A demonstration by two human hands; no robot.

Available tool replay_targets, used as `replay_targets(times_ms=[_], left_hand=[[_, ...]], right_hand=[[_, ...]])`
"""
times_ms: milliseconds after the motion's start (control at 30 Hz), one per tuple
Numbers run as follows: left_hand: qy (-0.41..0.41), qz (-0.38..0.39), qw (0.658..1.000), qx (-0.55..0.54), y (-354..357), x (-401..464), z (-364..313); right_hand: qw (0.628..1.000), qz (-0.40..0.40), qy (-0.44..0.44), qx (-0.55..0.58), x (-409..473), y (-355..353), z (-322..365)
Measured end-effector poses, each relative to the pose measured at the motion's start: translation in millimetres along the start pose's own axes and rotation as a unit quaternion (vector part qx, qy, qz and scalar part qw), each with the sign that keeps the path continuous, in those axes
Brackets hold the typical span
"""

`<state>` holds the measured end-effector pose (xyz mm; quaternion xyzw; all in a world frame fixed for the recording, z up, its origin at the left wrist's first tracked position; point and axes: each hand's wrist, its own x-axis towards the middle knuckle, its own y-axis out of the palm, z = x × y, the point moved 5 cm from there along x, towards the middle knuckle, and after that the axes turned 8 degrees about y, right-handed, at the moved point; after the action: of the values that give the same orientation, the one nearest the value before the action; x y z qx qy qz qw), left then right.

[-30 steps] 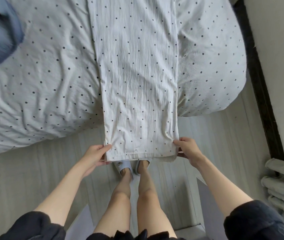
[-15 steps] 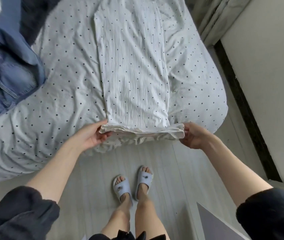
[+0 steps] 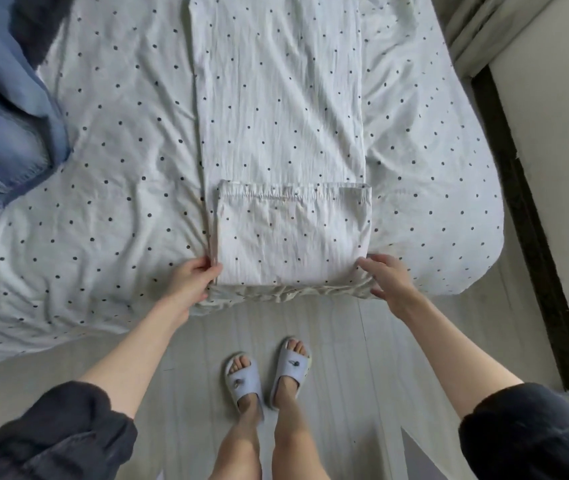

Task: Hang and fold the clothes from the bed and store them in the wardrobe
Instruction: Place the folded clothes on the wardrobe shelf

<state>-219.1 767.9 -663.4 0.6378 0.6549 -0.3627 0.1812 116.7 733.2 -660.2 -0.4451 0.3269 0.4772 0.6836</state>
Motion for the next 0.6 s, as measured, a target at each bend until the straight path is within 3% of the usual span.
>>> replay_targets(times_ms=[200, 600], left_hand=[[-0.020, 0.036, 0.997, -0.064, 9.0, 2.6, 16.0], [-0.069, 0.012, 0.987, -0.146, -5.0, -50.5, -28.6]], right_hand=[[0.987, 0.154, 0.033, 0.028, 20.3, 16.3, -18.0], [0.972, 0.157, 0.111, 0.138, -44.1, -10.6, 7.0]])
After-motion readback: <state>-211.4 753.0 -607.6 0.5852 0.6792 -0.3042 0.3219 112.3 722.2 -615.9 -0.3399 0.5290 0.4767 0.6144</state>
